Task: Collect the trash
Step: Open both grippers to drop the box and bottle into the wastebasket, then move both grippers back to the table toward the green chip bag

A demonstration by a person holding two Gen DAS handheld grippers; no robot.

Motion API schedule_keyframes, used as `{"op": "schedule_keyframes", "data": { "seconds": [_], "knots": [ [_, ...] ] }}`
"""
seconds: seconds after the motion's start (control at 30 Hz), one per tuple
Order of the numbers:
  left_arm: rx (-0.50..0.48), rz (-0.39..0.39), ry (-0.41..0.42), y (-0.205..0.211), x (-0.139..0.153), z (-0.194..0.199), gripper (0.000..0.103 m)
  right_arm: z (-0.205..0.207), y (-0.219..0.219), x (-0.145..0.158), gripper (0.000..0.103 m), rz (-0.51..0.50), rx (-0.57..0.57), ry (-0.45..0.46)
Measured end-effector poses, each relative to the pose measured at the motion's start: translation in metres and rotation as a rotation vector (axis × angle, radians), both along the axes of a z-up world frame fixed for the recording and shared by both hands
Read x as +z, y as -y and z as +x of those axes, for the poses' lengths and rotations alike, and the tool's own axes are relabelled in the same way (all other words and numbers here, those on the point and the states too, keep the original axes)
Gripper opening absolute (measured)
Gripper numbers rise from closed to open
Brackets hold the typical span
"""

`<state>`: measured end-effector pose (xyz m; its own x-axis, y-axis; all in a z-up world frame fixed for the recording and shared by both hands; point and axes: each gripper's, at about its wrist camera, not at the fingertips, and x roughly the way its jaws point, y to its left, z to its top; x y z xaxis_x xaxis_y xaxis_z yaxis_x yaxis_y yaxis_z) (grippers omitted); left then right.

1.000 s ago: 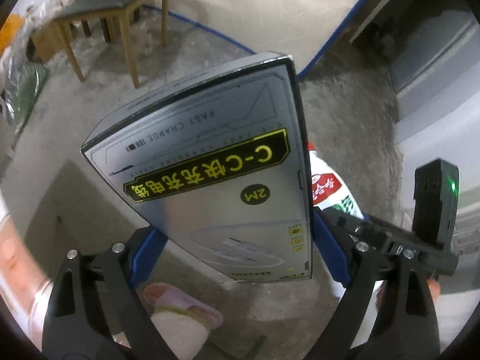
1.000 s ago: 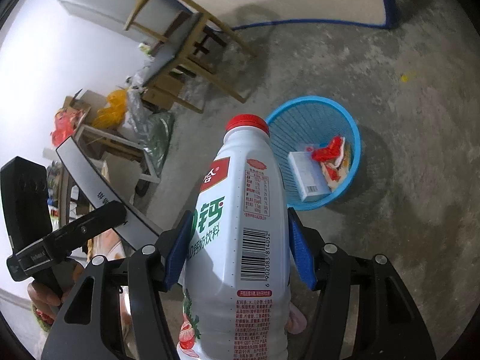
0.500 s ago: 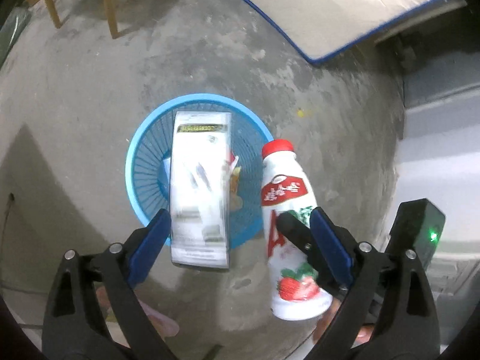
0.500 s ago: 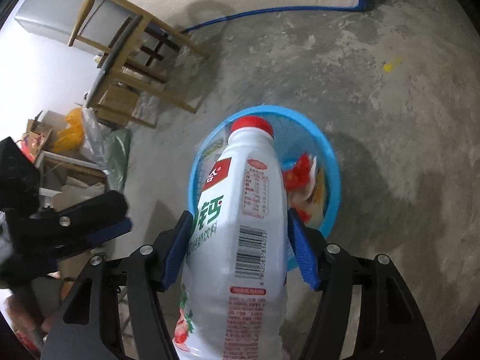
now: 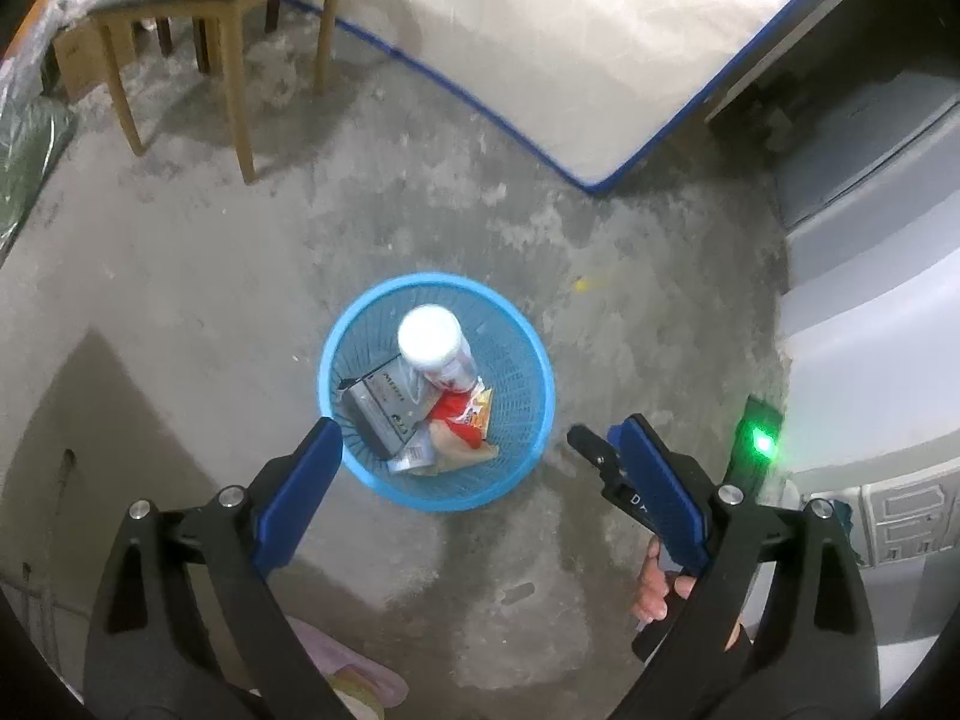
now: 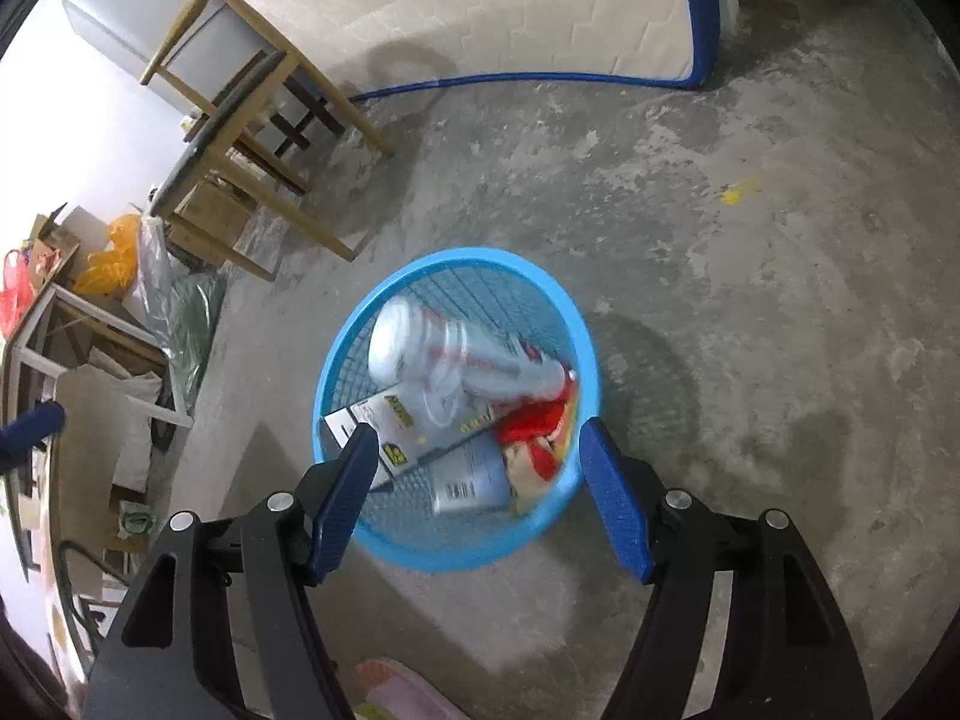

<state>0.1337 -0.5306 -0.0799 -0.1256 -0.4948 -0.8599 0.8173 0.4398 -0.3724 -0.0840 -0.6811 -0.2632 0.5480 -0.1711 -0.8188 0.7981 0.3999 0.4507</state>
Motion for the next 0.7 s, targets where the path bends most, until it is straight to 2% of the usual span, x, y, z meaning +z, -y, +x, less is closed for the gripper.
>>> {"op": "schedule_keyframes", "data": {
  "seconds": [0.17, 0.3, 0.4, 0.5, 0.57, 0.7],
  "knots": [
    [-0.022, -0.04, 0.043, -0.056, 0.043, 0.0, 0.089, -0.036, -0.027, 0.023, 0.068, -0.022, 0.013, 0.007],
    [0.021, -0.082, 0.067, -0.123, 0.08, 0.005, 0.089, -0.061, -0.051, 0.048, 0.068, -0.037, 0.029, 0.02],
    [0.113, -0.112, 0.089, -0.187, 0.106, 0.011, 0.089, -0.076, -0.071, 0.07, 0.068, -0.049, 0.056, 0.053],
    [0.225, -0.131, 0.153, -0.252, 0.127, 0.011, 0.089, -0.078, -0.096, 0.092, 0.068, -0.051, 0.111, 0.104],
    [0.307, -0.134, 0.199, -0.294, 0.139, 0.01, 0.089, -0.072, -0.11, 0.103, 0.068, -0.039, 0.157, 0.136],
    [0.501, -0.19, 0.275, -0.396, 0.169, 0.003, 0.089, -0.043, -0.143, 0.128, 0.069, -0.008, 0.291, 0.218]
  ]
}}
